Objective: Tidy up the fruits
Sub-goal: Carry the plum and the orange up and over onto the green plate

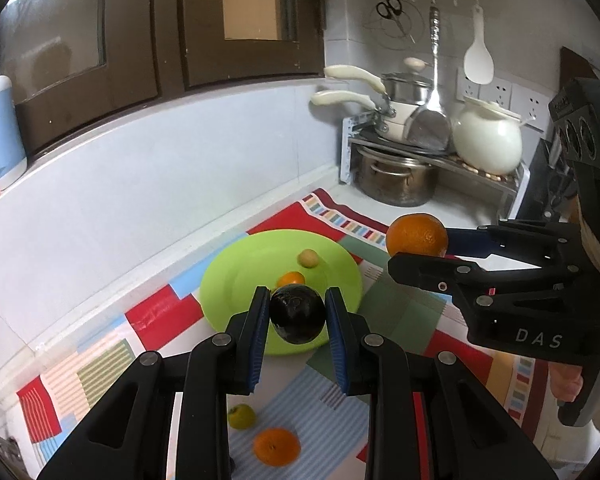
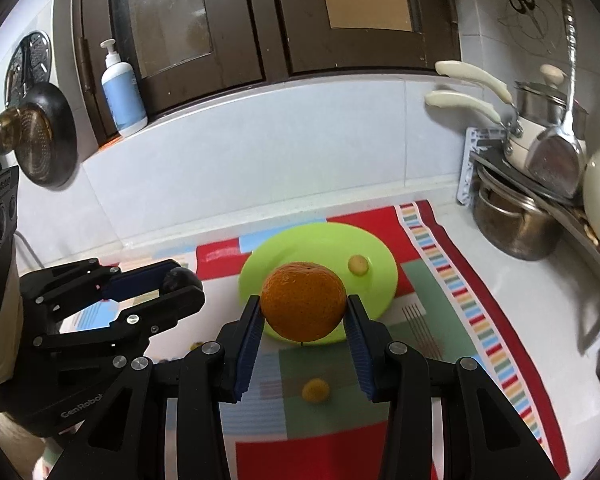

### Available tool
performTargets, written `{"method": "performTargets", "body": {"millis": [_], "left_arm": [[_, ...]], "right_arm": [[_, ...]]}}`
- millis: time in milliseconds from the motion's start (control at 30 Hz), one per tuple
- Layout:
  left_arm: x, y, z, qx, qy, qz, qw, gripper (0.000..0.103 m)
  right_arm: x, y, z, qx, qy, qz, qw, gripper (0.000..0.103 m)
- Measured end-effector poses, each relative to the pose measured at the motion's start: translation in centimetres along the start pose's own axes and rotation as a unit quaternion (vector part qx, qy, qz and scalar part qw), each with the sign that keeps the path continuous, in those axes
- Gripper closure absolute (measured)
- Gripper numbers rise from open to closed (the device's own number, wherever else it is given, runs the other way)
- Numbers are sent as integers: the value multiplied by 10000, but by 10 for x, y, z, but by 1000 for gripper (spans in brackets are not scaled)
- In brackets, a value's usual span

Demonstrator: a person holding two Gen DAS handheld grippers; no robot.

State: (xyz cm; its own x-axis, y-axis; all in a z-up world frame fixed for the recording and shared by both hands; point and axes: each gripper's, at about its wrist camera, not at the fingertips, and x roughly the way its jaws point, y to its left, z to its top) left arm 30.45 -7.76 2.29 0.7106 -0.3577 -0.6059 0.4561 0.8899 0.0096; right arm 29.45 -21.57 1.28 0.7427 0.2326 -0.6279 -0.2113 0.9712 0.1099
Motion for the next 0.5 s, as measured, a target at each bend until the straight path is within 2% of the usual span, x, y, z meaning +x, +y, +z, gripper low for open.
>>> {"method": "performTargets", "body": {"millis": [500], "left_arm": [[43,27,27,-111,194,73,9997,75]], "right_arm": [[49,-5,34,-126,186,11,9997,61]]}}
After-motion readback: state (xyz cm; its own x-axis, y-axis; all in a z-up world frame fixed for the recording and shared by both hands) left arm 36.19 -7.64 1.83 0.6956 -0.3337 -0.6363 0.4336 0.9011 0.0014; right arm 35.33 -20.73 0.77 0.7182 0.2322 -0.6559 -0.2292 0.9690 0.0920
